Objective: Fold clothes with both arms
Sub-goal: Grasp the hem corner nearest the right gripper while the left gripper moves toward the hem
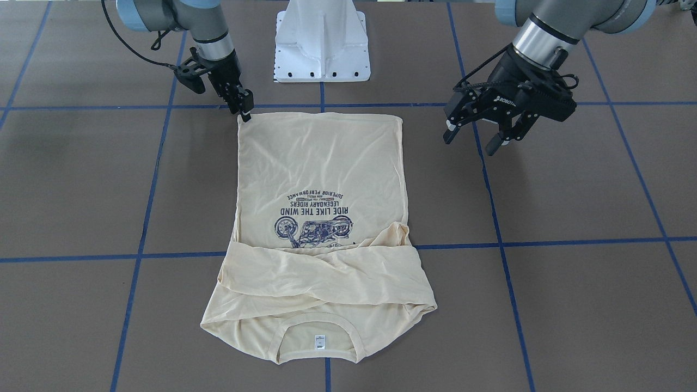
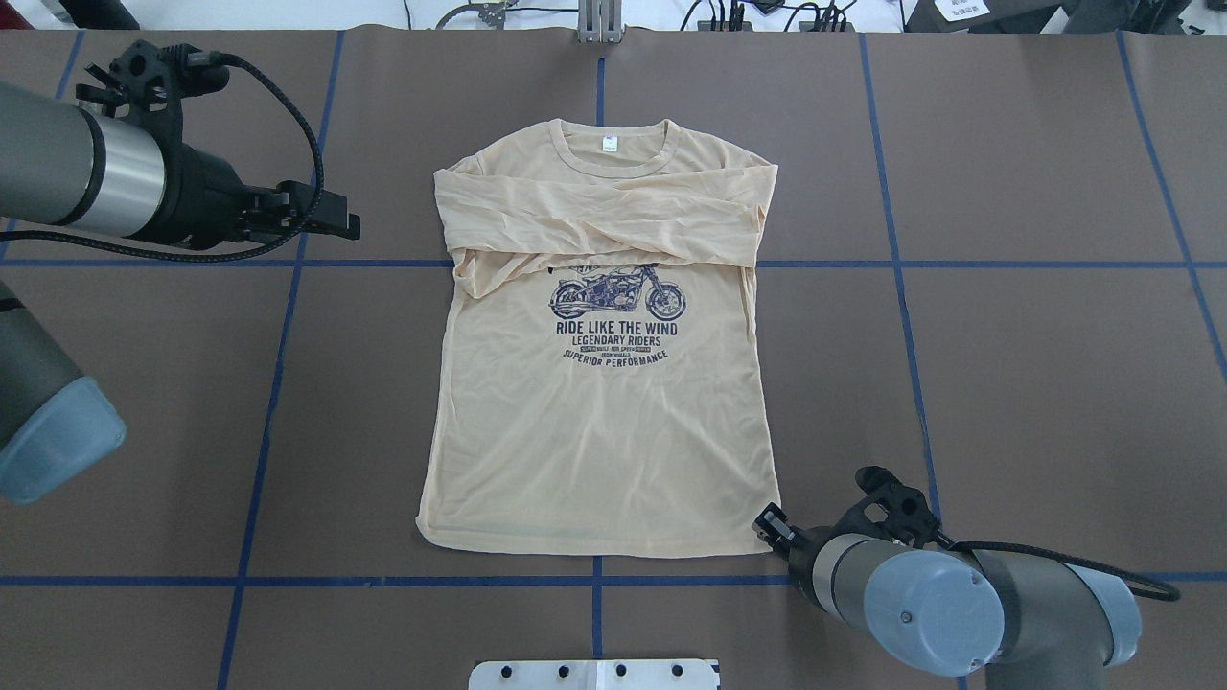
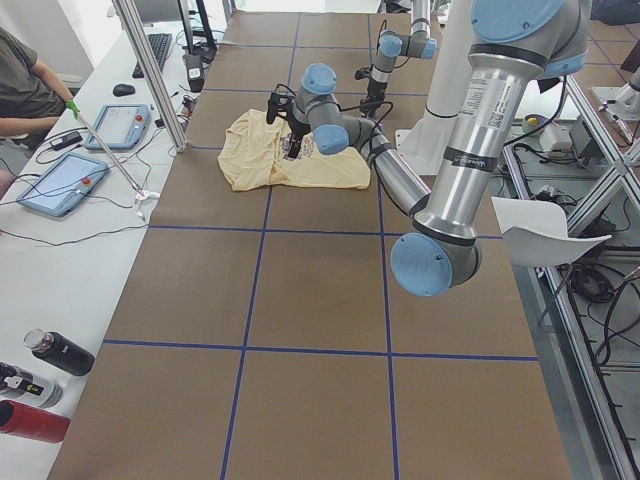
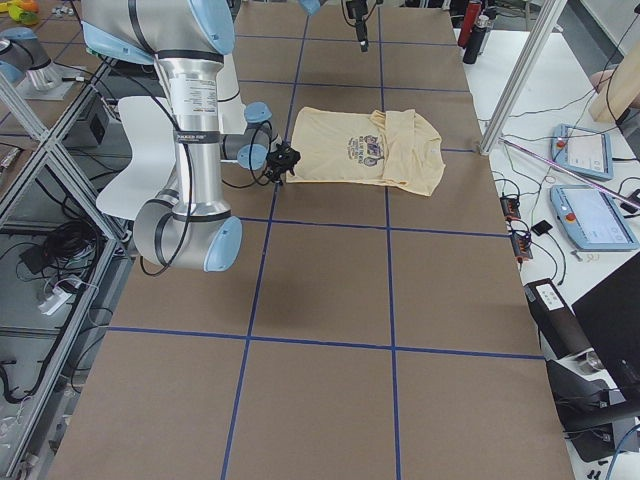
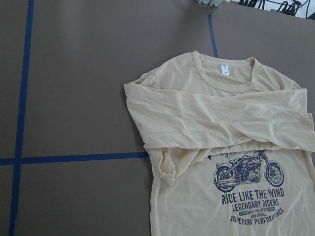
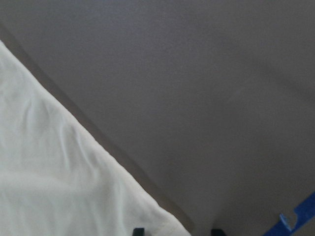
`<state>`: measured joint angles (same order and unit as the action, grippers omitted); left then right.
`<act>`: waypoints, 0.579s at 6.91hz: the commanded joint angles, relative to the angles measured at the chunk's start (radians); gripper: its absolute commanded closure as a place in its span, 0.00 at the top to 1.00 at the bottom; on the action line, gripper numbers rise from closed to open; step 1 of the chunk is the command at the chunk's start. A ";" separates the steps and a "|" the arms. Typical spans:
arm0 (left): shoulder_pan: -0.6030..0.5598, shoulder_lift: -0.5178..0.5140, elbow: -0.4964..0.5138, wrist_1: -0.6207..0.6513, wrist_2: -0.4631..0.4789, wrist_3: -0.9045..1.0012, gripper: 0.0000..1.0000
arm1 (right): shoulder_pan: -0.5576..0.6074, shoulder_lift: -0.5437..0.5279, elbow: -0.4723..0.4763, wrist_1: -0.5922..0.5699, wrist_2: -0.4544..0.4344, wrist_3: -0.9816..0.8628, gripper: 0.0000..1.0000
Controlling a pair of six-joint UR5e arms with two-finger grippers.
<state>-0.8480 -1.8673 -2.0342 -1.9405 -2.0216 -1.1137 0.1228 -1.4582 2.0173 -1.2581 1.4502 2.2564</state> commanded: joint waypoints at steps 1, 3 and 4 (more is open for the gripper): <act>0.000 -0.001 -0.003 0.000 0.000 0.000 0.94 | 0.003 0.001 0.004 0.000 0.004 -0.001 0.00; 0.001 0.000 0.006 0.003 -0.002 -0.003 0.94 | 0.009 -0.004 0.014 0.003 0.010 -0.003 0.00; 0.007 -0.001 0.012 0.003 -0.003 -0.032 0.94 | 0.012 -0.010 0.032 0.003 0.012 -0.003 0.00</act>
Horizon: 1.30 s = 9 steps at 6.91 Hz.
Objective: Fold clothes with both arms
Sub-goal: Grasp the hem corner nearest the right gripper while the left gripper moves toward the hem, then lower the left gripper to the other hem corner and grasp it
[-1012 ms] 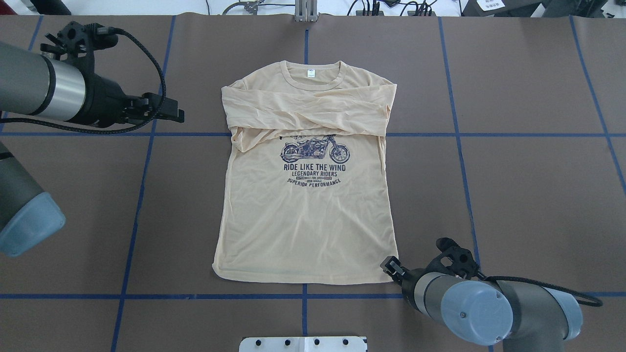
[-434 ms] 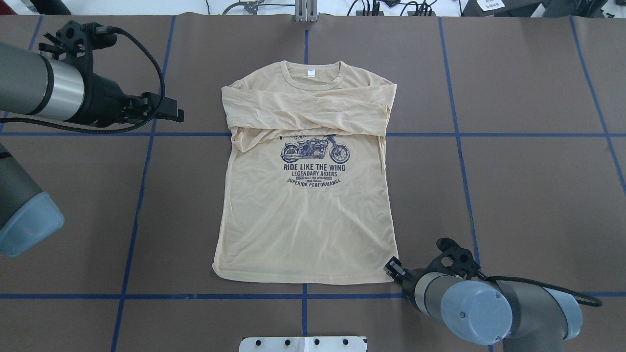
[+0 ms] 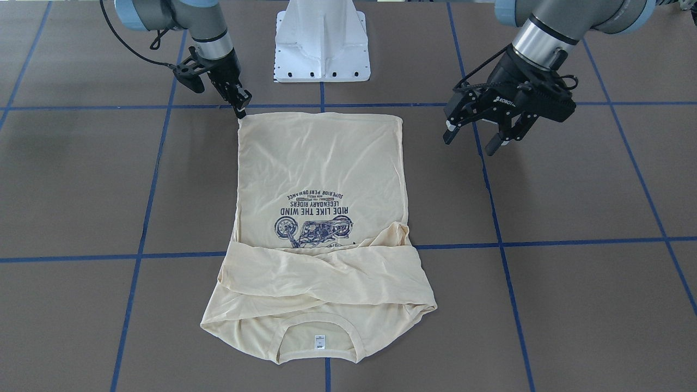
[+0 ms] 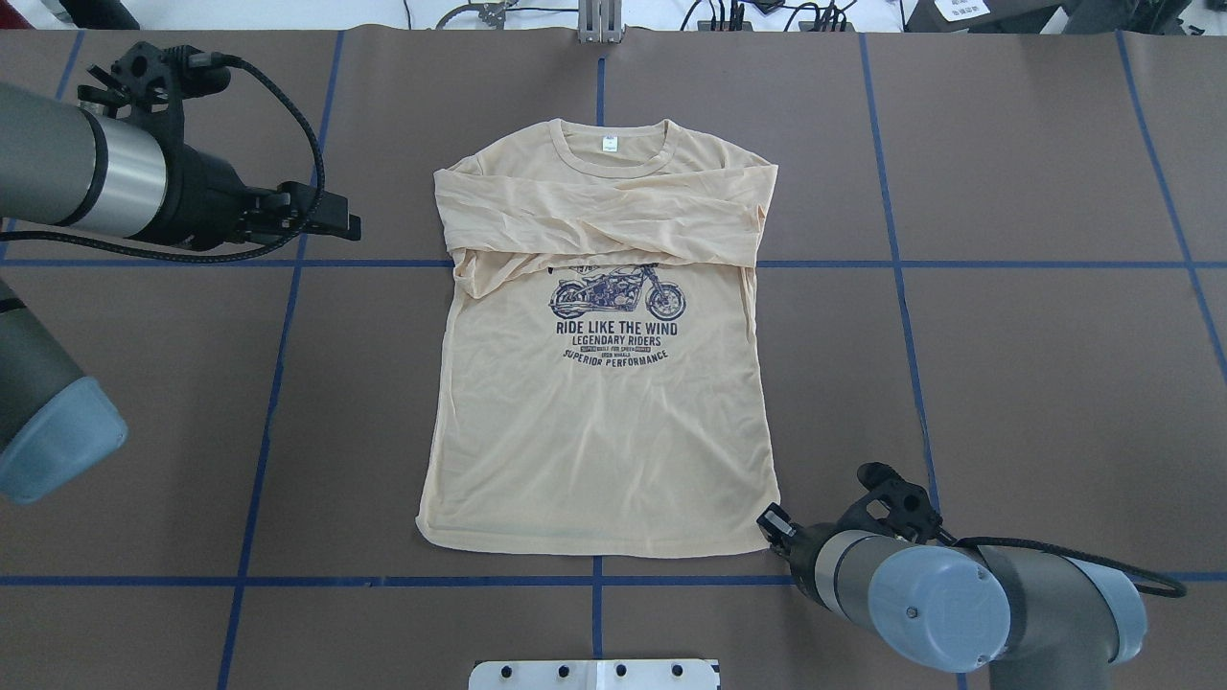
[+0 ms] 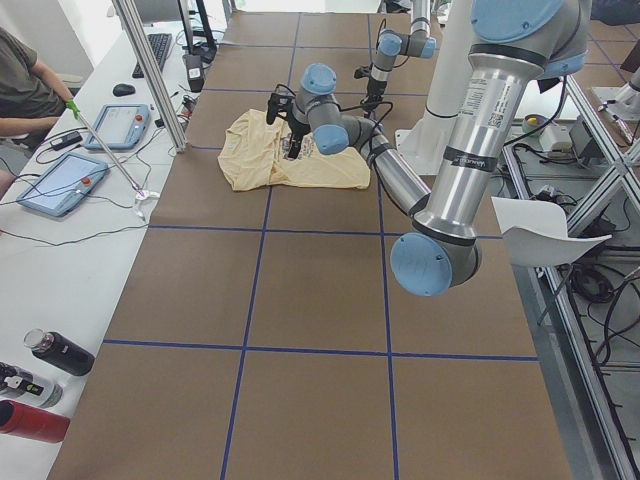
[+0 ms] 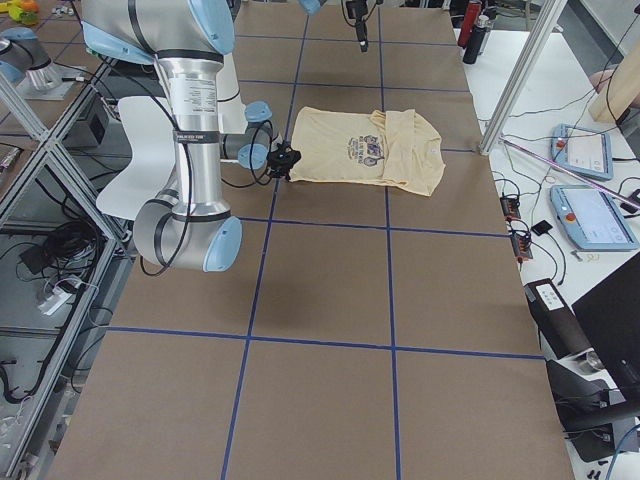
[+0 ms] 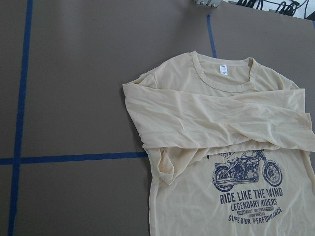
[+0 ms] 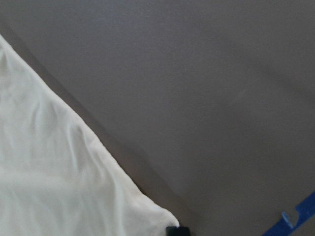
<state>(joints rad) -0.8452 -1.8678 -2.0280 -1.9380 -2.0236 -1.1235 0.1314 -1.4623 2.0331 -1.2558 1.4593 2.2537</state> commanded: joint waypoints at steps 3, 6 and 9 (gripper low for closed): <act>0.135 0.019 0.018 -0.039 0.079 -0.371 1.00 | 0.008 -0.046 0.087 0.001 0.031 0.000 0.00; 0.456 0.097 0.009 -0.064 0.352 -0.619 0.89 | 0.008 -0.078 0.111 0.006 0.032 0.000 0.00; 0.621 0.096 0.043 -0.062 0.416 -0.710 0.73 | 0.007 -0.076 0.114 0.006 0.032 0.000 0.00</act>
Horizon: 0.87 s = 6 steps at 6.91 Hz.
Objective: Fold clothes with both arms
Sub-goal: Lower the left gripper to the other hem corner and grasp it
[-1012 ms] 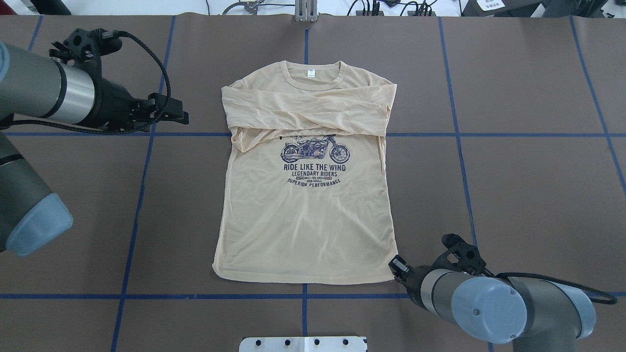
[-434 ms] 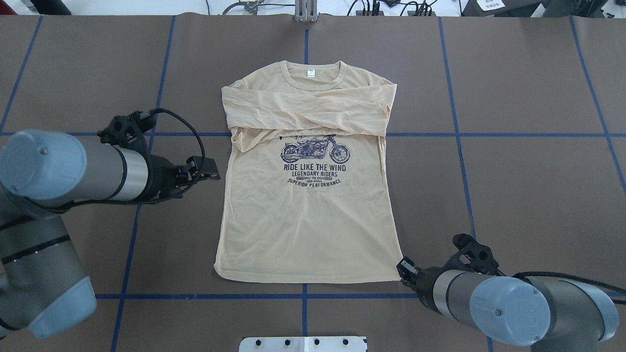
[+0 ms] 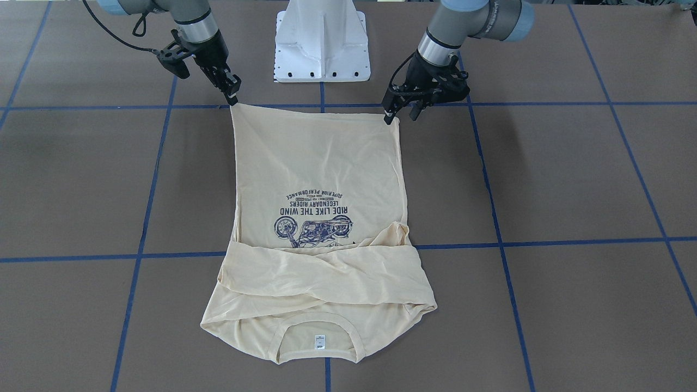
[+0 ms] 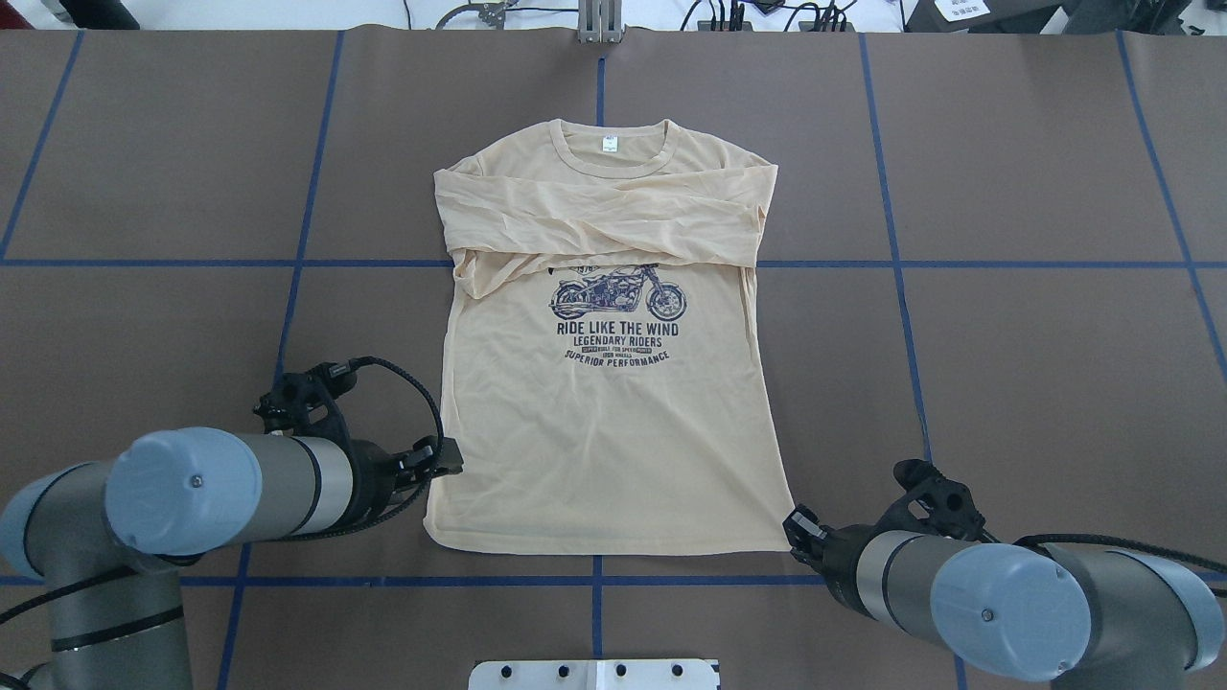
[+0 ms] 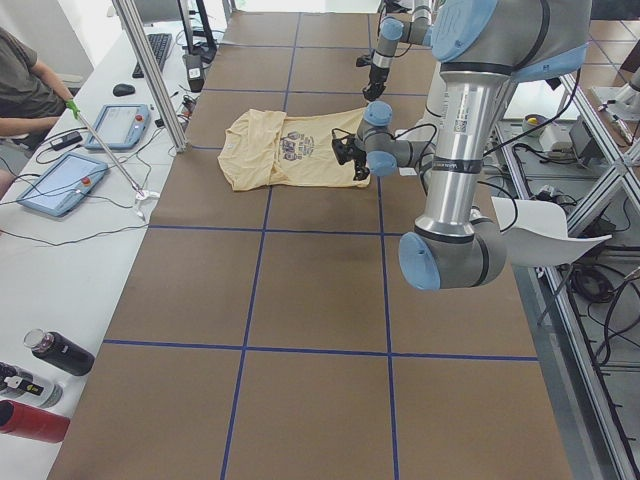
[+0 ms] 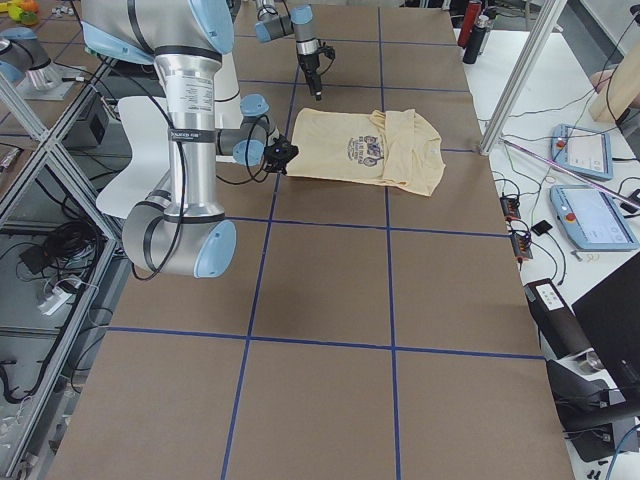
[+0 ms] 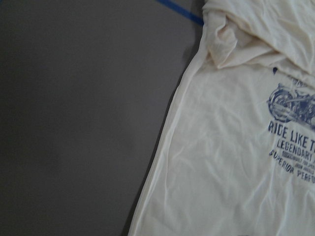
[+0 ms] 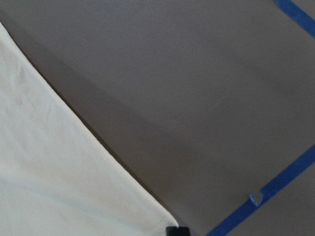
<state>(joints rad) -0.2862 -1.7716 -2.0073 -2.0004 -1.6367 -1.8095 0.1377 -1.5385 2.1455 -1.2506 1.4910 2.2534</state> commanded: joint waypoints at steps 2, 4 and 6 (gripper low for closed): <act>0.068 0.004 0.039 0.000 0.037 -0.019 0.67 | 0.000 0.001 0.004 0.000 0.000 0.000 0.00; 0.070 0.000 0.047 0.000 0.037 -0.016 0.61 | -0.001 0.000 0.002 0.000 0.000 0.000 0.00; 0.070 -0.002 0.065 0.000 0.037 -0.013 0.56 | 0.000 0.000 0.004 0.000 0.000 0.000 0.00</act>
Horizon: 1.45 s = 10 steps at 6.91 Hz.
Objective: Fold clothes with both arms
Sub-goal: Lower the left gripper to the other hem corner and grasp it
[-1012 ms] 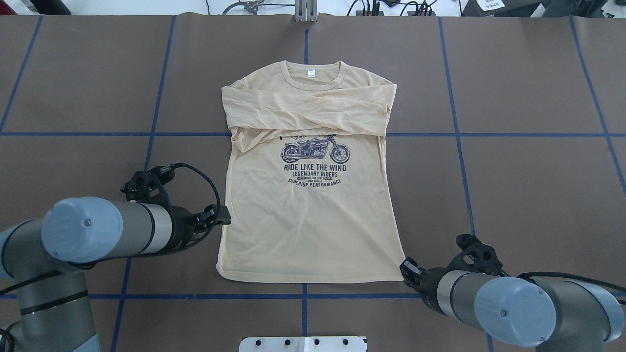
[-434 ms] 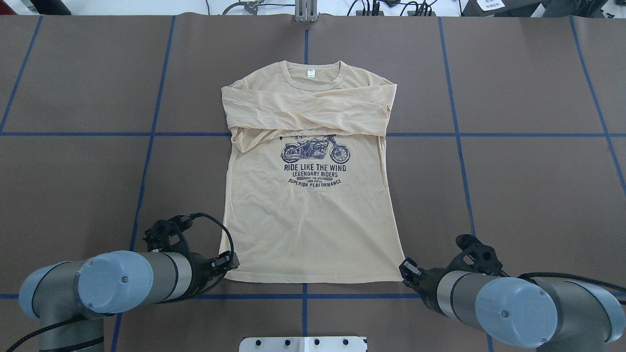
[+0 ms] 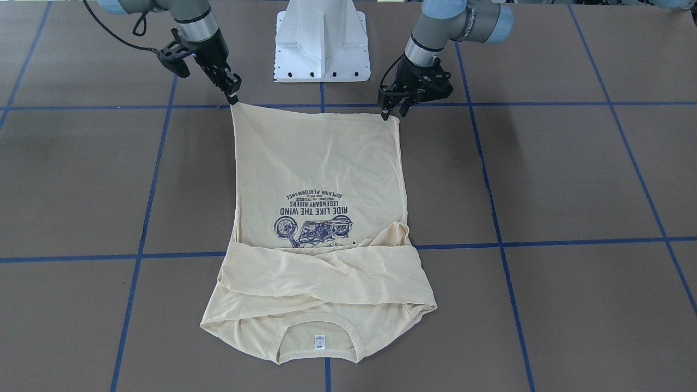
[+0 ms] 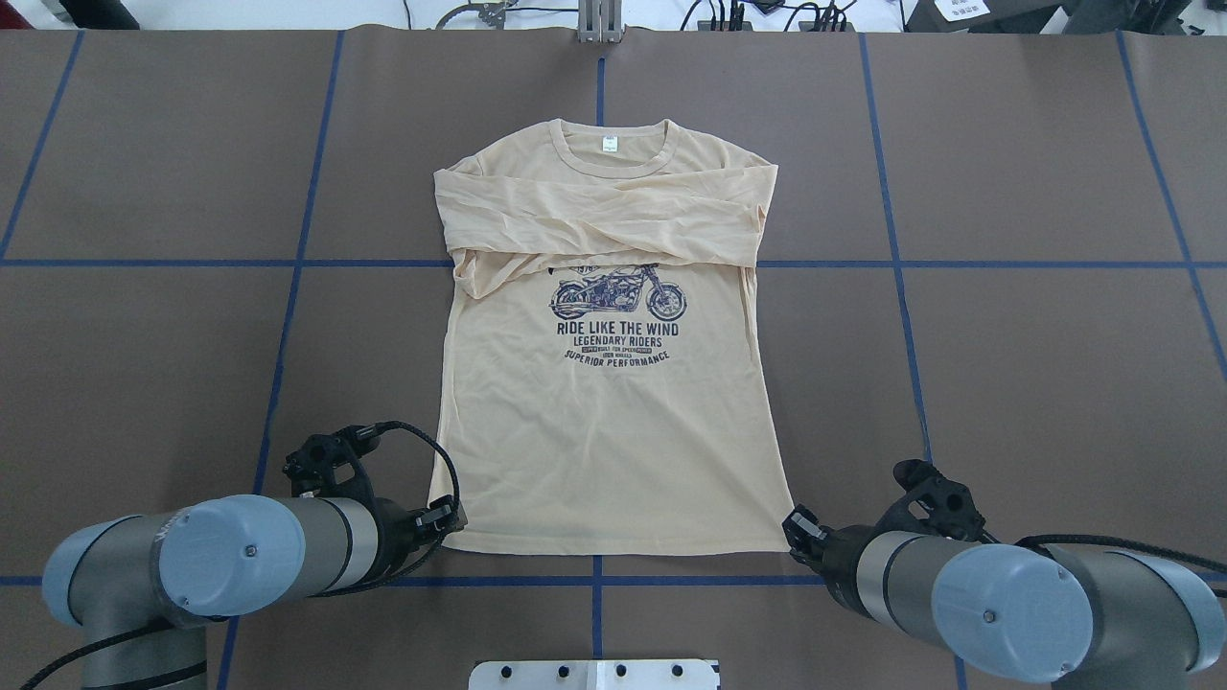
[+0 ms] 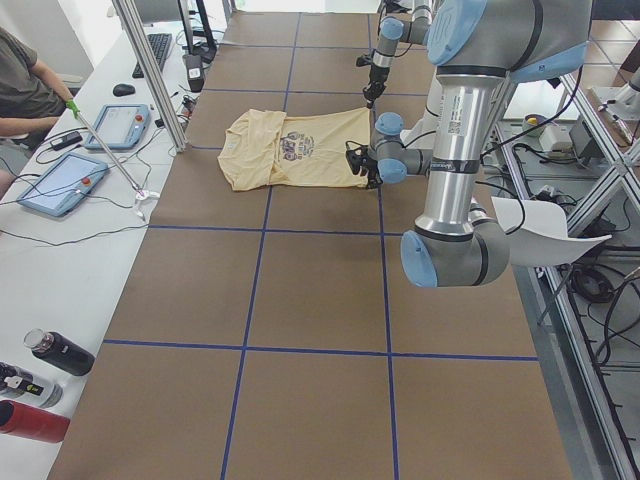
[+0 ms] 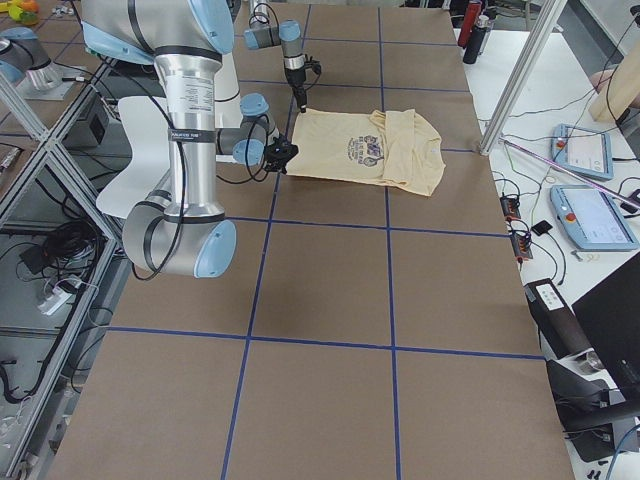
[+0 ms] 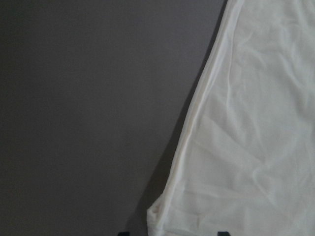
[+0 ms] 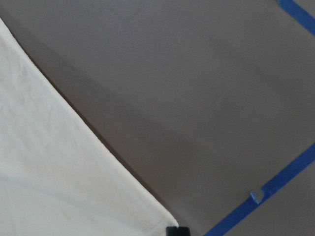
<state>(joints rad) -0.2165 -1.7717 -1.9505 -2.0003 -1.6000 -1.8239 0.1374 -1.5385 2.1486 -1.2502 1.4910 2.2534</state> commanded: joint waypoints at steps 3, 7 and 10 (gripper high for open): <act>-0.001 -0.003 0.012 0.000 0.000 0.001 0.15 | 0.001 0.000 0.000 0.000 0.000 0.000 0.00; 0.000 0.017 -0.051 0.009 0.048 -0.012 0.00 | 0.001 -0.015 0.035 -0.002 0.003 0.000 0.00; 0.138 0.061 -0.210 0.123 0.045 -0.150 0.00 | -0.016 -0.064 0.083 -0.002 0.057 0.009 0.00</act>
<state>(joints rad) -0.1351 -1.7226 -2.0913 -1.9451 -1.5553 -1.9180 0.1315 -1.5906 2.2145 -1.2517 1.5323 2.2580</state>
